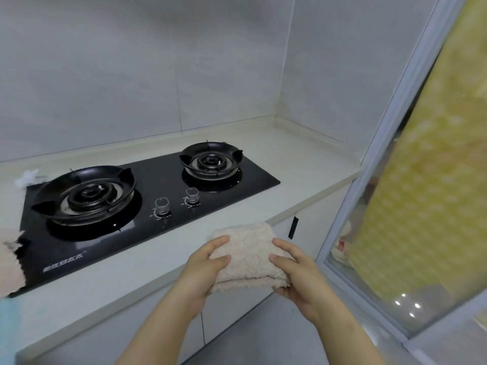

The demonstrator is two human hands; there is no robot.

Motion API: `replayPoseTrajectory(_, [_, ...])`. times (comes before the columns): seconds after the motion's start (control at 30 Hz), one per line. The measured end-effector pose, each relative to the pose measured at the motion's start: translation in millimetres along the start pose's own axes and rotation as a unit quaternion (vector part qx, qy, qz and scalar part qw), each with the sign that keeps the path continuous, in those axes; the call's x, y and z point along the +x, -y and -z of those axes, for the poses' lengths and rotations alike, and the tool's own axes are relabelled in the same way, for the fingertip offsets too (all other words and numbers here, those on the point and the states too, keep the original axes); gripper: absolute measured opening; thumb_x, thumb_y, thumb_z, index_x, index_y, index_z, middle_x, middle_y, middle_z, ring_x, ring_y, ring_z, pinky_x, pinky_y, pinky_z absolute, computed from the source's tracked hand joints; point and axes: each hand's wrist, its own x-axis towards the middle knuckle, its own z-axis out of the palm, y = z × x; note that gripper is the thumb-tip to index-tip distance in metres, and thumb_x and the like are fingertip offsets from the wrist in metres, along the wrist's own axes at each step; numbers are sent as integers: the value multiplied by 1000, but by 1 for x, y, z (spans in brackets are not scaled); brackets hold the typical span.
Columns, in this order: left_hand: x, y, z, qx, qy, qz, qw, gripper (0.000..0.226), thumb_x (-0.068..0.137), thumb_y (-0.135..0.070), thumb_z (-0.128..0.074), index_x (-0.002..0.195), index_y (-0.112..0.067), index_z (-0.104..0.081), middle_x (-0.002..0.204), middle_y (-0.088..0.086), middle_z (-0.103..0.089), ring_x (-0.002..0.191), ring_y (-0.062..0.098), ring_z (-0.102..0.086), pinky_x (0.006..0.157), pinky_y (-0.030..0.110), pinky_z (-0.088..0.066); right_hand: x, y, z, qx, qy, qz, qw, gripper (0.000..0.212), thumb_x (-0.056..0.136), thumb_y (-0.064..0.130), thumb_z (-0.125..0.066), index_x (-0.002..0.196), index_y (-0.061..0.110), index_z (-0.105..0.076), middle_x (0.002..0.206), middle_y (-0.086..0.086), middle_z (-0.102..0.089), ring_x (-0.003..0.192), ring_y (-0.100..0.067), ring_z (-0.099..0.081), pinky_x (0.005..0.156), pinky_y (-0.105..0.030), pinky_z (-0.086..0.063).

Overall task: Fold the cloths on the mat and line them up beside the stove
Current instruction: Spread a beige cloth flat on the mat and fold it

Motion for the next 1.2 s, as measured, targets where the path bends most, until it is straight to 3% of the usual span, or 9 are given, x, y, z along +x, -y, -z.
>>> replayPoseTrajectory(0.27, [146,-41,-79,18,45,-14,999,44,93,-10,-54,127,-37,-51,126,-7,-39,110,10,-43,88,28,-36,138,60,67,9,-50,38,998,33,89,5,-57,113,26,-61,97,-3,-64,71,-13,-59,56,-24,-47])
replayPoseTrajectory(0.53, [315,-101,-145,70,59,-64,994,49,88,-2,-56,126,-34,-54,84,-1,-48,57,11,-45,48,17,-35,289,148,111,-52,-68,69,994,37,91,4,-51,120,27,-57,101,-8,-59,74,-16,-57,61,-25,-47])
replayPoseTrajectory(0.67, [370,-127,-167,52,66,-129,988,43,90,-3,-56,108,-43,-57,127,-19,-42,118,2,-41,87,19,-41,355,177,131,-57,-59,118,990,38,90,4,-52,112,34,-59,114,-10,-60,94,-24,-59,75,-35,-50])
replayPoseTrajectory(0.73, [399,-134,-177,47,63,-143,987,46,90,-3,-56,108,-45,-56,135,-21,-39,124,-3,-33,99,20,-35,388,188,138,-48,-39,137,989,37,91,5,-53,108,37,-59,117,-7,-61,101,-25,-60,82,-37,-52])
replayPoseTrajectory(0.8, [431,-134,-188,47,45,-130,989,50,90,1,-54,119,-40,-53,136,-19,-37,110,-14,-41,92,11,-36,424,198,148,-50,-18,136,989,35,91,6,-54,111,35,-58,119,-2,-61,105,-22,-61,79,-32,-53])
replayPoseTrajectory(0.9, [479,-128,-212,35,-4,-90,995,55,89,7,-49,130,-29,-48,134,-11,-41,58,-16,-51,57,2,-41,482,204,165,-88,3,99,991,38,93,8,-51,125,27,-54,119,1,-60,98,-18,-60,76,-29,-52])
replayPoseTrajectory(1.07, [540,-138,-254,27,-87,-70,993,56,87,12,-46,133,-21,-48,110,-3,-57,41,-5,-44,46,11,-38,566,225,194,-146,38,71,986,39,93,6,-47,124,29,-54,118,0,-59,96,-19,-58,76,-32,-49])
replayPoseTrajectory(1.13, [557,-149,-263,20,-108,-107,988,57,86,12,-48,130,-24,-51,121,-2,-56,73,-6,-61,67,14,-50,589,243,198,-139,54,93,984,41,93,4,-46,122,32,-54,120,4,-60,99,-17,-59,73,-28,-48])
replayPoseTrajectory(1.2, [582,-162,-270,17,-128,-140,982,56,84,6,-53,120,-37,-56,141,-3,-44,124,12,-49,104,37,-43,618,262,202,-119,83,114,983,43,92,1,-46,121,32,-53,119,6,-61,100,-13,-60,73,-24,-48])
